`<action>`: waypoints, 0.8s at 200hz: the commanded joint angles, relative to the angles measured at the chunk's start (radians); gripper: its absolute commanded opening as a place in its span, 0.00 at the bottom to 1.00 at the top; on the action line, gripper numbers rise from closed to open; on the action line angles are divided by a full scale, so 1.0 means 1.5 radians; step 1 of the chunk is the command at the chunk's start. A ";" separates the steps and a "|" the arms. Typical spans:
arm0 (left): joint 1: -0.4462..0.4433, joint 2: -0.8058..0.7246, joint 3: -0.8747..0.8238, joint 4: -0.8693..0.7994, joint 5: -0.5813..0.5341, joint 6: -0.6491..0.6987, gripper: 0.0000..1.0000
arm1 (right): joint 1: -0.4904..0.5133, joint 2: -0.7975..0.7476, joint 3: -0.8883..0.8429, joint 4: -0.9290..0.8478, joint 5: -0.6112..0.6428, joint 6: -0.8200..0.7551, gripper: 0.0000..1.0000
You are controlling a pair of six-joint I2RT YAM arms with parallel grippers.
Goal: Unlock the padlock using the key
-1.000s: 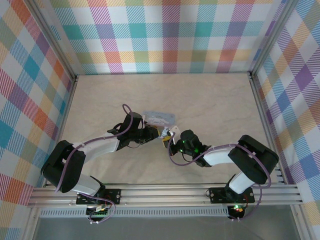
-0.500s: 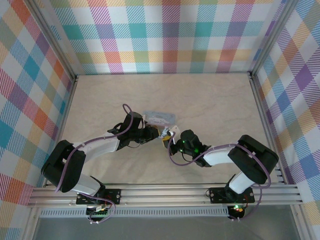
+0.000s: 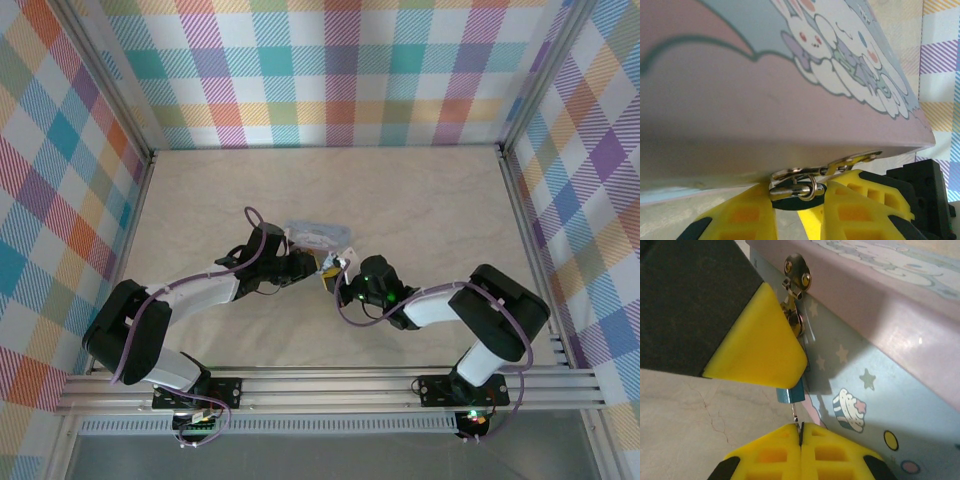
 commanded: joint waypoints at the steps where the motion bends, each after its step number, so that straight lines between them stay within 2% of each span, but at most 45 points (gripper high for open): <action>1: -0.022 -0.001 0.022 0.020 0.055 -0.003 0.20 | -0.006 0.012 0.040 0.080 -0.009 -0.009 0.00; 81: -0.025 0.013 0.022 0.024 0.051 -0.006 0.20 | -0.012 0.029 0.061 0.086 -0.023 -0.003 0.00; 160: -0.025 0.063 0.010 0.076 0.051 -0.028 0.20 | -0.012 0.046 0.037 0.060 -0.007 0.007 0.00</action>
